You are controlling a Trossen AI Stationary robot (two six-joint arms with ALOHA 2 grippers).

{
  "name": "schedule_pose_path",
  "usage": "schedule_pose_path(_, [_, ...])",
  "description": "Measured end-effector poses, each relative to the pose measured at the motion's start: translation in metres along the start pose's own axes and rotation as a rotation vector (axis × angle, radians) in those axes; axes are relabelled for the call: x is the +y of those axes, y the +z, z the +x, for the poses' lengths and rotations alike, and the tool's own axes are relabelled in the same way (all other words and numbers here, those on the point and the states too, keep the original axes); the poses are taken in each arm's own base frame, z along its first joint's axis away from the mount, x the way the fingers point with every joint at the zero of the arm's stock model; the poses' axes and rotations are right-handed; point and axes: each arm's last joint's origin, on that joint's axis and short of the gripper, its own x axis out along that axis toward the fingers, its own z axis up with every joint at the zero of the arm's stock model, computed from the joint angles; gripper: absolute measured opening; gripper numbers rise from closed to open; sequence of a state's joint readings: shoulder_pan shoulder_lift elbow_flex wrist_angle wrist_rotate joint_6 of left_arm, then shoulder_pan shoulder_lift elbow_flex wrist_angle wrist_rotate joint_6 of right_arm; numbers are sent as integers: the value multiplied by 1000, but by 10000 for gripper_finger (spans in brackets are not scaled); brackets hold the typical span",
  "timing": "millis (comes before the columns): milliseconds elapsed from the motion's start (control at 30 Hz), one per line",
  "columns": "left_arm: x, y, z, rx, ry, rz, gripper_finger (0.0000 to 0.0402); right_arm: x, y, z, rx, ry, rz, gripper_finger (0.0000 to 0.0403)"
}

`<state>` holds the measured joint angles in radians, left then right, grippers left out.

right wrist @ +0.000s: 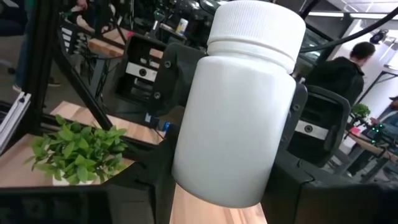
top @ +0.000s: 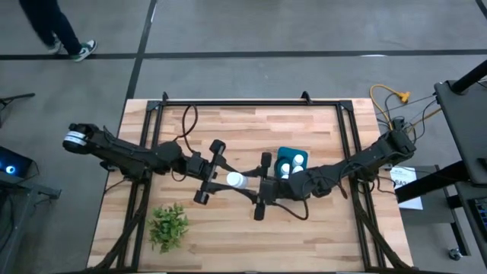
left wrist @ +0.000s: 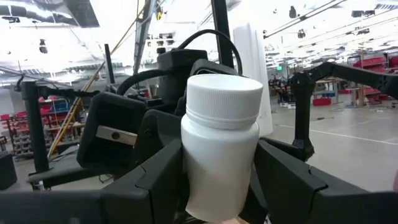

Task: Pick and place pill bottles into a basket
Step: Put the white medicine bottle into the blue bin

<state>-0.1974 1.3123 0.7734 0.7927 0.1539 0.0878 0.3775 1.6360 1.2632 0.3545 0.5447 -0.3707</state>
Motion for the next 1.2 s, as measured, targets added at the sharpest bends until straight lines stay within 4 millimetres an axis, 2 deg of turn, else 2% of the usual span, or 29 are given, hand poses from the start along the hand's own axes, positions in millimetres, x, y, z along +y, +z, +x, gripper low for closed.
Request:
schedule_pose_path(600, [0,-8,11,-59,-69,-18,181,-5,-3,3,-51,31,20,162])
schedule_pose_path(700, [0,-7,10,-62,-67,-21,198,-4,-6,4,-37,33,13,162])
schedule_pose_path(967, [1,-6,9,-64,-64,-35,283,-3,-12,5,-13,23,-1,162])
schedule_pose_path(1200, [2,-6,9,-60,-67,-41,294,-4,-10,5,-36,13,-7,162])
